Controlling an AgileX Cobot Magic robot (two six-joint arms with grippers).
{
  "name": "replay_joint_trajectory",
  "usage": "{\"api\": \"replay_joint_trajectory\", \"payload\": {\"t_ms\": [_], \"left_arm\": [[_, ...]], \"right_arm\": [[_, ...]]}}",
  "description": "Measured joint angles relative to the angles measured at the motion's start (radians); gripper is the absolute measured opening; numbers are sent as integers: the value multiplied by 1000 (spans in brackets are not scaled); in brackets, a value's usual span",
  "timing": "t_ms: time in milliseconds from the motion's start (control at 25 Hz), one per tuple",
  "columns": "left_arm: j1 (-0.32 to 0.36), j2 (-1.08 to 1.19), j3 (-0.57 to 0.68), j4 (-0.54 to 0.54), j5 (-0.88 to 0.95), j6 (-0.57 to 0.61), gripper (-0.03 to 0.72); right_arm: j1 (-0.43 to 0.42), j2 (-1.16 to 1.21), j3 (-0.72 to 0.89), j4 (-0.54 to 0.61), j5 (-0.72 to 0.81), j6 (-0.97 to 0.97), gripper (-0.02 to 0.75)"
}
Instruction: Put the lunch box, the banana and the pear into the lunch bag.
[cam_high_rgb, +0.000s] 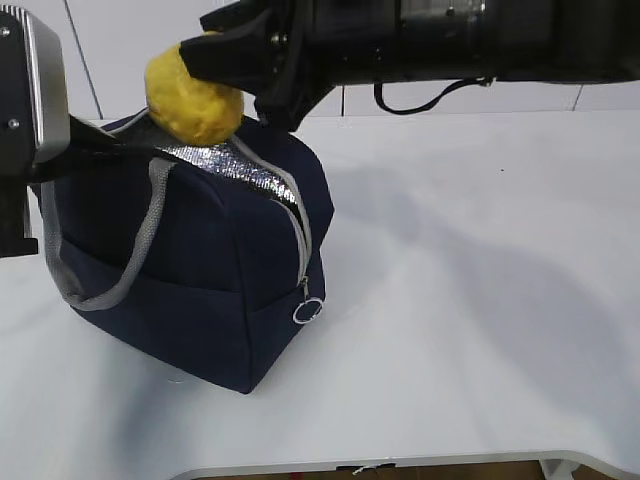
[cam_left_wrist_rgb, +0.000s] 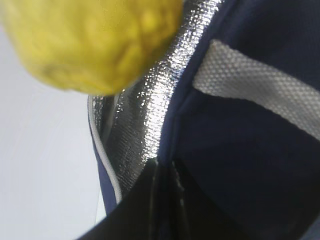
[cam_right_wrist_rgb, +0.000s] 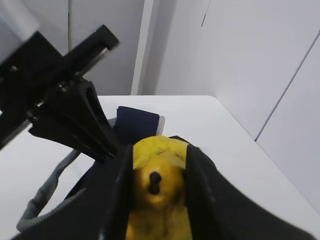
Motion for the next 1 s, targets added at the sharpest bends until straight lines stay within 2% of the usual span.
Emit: {"api": "replay_joint_trajectory", "payload": {"t_ms": [160,440,840,920,1000], "left_arm": [[0,0,0,0,0,0,-13],[0,0,0,0,0,0,-13],[0,0,4,0,0,0,-13],[0,0,4,0,0,0,-13],[0,0,4,0,0,0,-13]], "right_arm": [[2,64,-31,-8,0,-2,267],[47,123,-41,-206,2,3,267],[57,164,-41,-230,4,18,269],[57,164,-41,-230,6,23,303],[59,164,-43,-230,6,30,374]]}}
